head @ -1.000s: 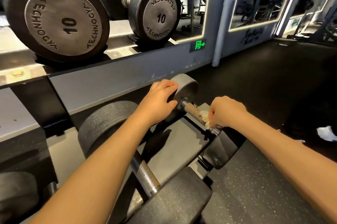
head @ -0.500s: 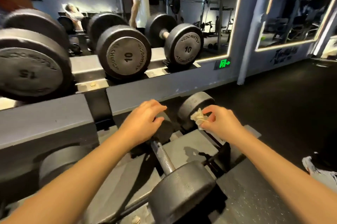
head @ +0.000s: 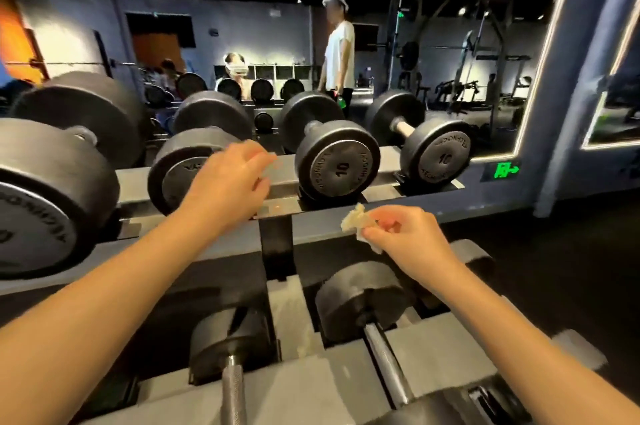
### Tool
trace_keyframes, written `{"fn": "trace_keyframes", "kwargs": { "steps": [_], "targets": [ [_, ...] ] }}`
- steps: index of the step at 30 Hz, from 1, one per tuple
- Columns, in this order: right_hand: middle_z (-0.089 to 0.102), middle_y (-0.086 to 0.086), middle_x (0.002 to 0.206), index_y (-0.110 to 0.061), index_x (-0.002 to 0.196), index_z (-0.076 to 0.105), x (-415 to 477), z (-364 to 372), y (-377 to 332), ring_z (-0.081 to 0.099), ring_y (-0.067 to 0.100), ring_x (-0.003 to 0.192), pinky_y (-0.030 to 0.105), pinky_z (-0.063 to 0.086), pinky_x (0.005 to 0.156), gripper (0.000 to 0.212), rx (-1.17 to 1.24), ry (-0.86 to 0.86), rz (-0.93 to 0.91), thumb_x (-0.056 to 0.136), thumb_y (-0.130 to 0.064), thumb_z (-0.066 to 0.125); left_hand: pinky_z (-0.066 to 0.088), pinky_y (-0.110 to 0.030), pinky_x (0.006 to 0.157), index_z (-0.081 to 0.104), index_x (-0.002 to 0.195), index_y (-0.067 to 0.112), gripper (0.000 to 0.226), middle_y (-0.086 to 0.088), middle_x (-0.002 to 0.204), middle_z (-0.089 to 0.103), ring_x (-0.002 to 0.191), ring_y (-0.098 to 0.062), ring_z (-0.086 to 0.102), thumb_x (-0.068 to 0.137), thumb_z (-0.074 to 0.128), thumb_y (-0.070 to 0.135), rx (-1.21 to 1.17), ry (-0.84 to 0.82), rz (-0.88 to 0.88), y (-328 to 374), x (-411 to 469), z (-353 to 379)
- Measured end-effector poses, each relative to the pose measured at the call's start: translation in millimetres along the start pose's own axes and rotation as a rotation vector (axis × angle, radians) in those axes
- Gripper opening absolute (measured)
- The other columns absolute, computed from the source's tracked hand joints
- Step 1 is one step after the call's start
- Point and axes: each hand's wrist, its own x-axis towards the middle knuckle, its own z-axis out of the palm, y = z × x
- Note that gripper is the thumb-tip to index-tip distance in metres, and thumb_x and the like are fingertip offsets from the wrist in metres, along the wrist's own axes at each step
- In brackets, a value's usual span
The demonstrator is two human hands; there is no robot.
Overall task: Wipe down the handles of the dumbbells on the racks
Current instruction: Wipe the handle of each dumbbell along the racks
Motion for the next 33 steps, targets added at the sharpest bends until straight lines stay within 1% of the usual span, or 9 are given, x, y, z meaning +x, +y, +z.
{"fn": "trace_keyframes", "kwargs": {
  "steps": [4, 9, 13, 16, 18, 21, 25, 29, 33],
  "targets": [
    [0.065, -0.01, 0.07, -0.023, 0.086, 0.075, 64, 30, -36, 0.059, 0.002, 0.072, 0.019, 0.045, 0.066, 0.011, 0.09, 0.042, -0.191, 0.089, -0.025, 0.064, 0.039, -0.047, 0.102, 0.052, 0.133, 0.007, 0.042, -0.014, 0.133, 0.055, 0.121, -0.032, 0.05, 0.097, 0.046, 0.03, 0.029, 0.06, -0.175, -61, 29, -3],
    [0.065, -0.007, 0.078, -0.018, 0.093, 0.075, 123, 63, -75, 0.056, 0.009, 0.079, 0.023, 0.044, 0.071, 0.016, 0.094, 0.062, -0.318, 0.09, -0.027, 0.062, 0.044, -0.042, 0.085, 0.057, 0.121, 0.019, 0.05, -0.001, 0.114, 0.062, 0.103, -0.022, 0.054, 0.092, 0.029, 0.049, -0.127, 0.074, -0.292, -92, 27, 11],
    [0.057, -0.006, 0.068, -0.013, 0.086, 0.074, 153, 81, -99, 0.052, 0.009, 0.076, 0.023, 0.041, 0.069, 0.018, 0.066, -0.017, -0.285, 0.091, -0.025, 0.061, 0.041, -0.037, 0.081, 0.057, 0.122, 0.019, 0.049, 0.003, 0.106, 0.06, 0.098, -0.017, 0.053, 0.089, 0.034, 0.046, -0.122, 0.09, -0.311, -91, 26, 13],
    [0.057, 0.007, 0.06, -0.007, 0.071, 0.067, 169, 82, -115, 0.05, 0.013, 0.074, 0.015, 0.034, 0.072, 0.036, 0.047, -0.114, -0.22, 0.094, -0.032, 0.057, 0.041, -0.037, 0.084, 0.055, 0.123, 0.019, 0.049, 0.002, 0.109, 0.058, 0.099, -0.018, 0.051, 0.088, 0.035, 0.047, -0.158, -0.002, -0.345, -91, 27, 11],
    [0.056, 0.002, 0.057, -0.007, 0.07, 0.066, 181, 75, -126, 0.051, 0.014, 0.061, 0.017, 0.034, 0.078, 0.036, 0.008, -0.2, -0.171, 0.094, -0.033, 0.057, 0.041, -0.038, 0.089, 0.054, 0.127, 0.018, 0.054, 0.002, 0.116, 0.057, 0.104, -0.019, 0.051, 0.087, 0.033, 0.048, -0.197, -0.056, -0.392, -90, 27, 7],
    [0.052, -0.011, 0.06, -0.018, 0.084, 0.072, 201, 54, -147, 0.048, 0.004, 0.06, 0.0, 0.03, 0.074, 0.021, -0.063, -0.314, -0.118, 0.091, -0.033, 0.06, 0.042, -0.04, 0.094, 0.053, 0.129, 0.015, 0.057, 0.0, 0.121, 0.055, 0.109, -0.02, 0.05, 0.085, 0.033, 0.046, -0.25, -0.138, -0.461, -83, 31, -5],
    [0.058, -0.006, 0.068, -0.018, 0.095, 0.072, 214, 40, -172, 0.056, 0.015, 0.073, 0.027, 0.026, 0.068, 0.021, -0.097, -0.405, -0.008, 0.091, -0.034, 0.059, 0.04, -0.042, 0.099, 0.053, 0.13, 0.011, 0.052, -0.003, 0.124, 0.055, 0.114, -0.023, 0.05, 0.086, 0.04, 0.035, -0.316, -0.26, -0.552, -78, 39, -21],
    [0.052, -0.009, 0.069, -0.015, 0.094, 0.073, 210, 52, -175, 0.051, 0.014, 0.074, 0.025, 0.035, 0.065, 0.023, -0.045, -0.435, 0.1, 0.091, -0.033, 0.059, 0.03, -0.035, 0.105, 0.046, 0.138, 0.012, 0.05, -0.002, 0.134, 0.049, 0.124, -0.023, 0.043, 0.089, 0.048, 0.019, -0.361, -0.362, -0.566, -81, 46, -31],
    [0.056, -0.005, 0.07, -0.024, 0.075, 0.068, 206, 77, -168, 0.058, 0.019, 0.075, 0.027, 0.038, 0.062, 0.023, -0.008, -0.403, 0.206, 0.092, -0.035, 0.057, 0.023, -0.03, 0.109, 0.036, 0.146, 0.016, 0.054, 0.001, 0.143, 0.041, 0.132, -0.019, 0.035, 0.092, 0.045, 0.012, -0.445, -0.408, -0.558, -91, 46, -32]
  ]
}}
